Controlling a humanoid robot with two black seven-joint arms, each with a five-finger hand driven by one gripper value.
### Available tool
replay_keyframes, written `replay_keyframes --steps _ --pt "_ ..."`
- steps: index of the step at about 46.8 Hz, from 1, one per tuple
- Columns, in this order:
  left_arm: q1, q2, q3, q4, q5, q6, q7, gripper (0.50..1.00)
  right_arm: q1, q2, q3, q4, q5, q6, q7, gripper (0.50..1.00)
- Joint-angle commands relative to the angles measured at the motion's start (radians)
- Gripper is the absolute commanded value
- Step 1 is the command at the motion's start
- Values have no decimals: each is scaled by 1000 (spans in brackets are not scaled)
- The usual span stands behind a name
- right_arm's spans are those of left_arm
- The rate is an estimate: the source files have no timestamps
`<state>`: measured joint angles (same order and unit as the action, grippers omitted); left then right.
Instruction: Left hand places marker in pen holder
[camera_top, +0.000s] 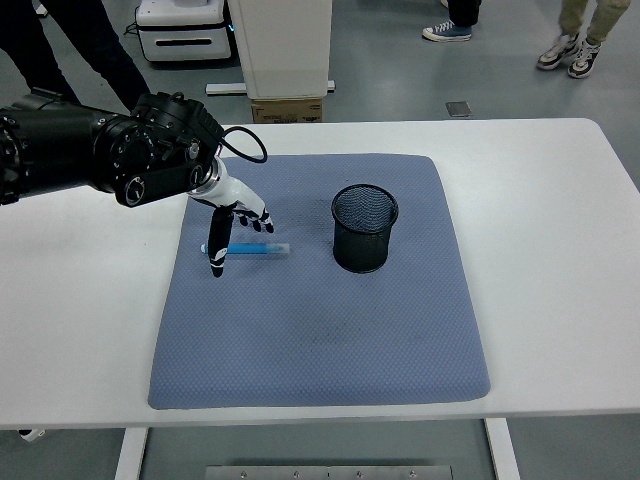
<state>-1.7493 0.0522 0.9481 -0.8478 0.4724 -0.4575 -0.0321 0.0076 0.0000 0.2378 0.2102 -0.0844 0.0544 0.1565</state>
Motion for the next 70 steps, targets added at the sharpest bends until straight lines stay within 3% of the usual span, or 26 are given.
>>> replay_keyframes --steps 1,8,14,29,41,47,61,70 --pt "2 0 0 3 -1 3 0 1000 0 0 0 0 0 1 0 1000" --pt "11 -9 0 4 -1 10 0 1000 0 0 0 0 0 -1 0 1000" --pt "19 -18 0 4 0 57 0 1000 0 0 0 0 0 -1 0 1000" --pt "24 -20 0 4 0 59 0 1000 0 0 0 0 0 -1 0 1000" --pt "24 -28 0 4 0 46 0 818 0 0 0 0 0 1 0 1000" --pt "24 -26 0 4 2 46 0 792 0 0 0 0 0 -1 0 1000" --pt "27 -31 0 6 3 54 3 789 0 0 0 0 0 -1 0 1000" --pt "27 -38 0 6 25 56 6 716 0 0 0 0 0 1 0 1000"
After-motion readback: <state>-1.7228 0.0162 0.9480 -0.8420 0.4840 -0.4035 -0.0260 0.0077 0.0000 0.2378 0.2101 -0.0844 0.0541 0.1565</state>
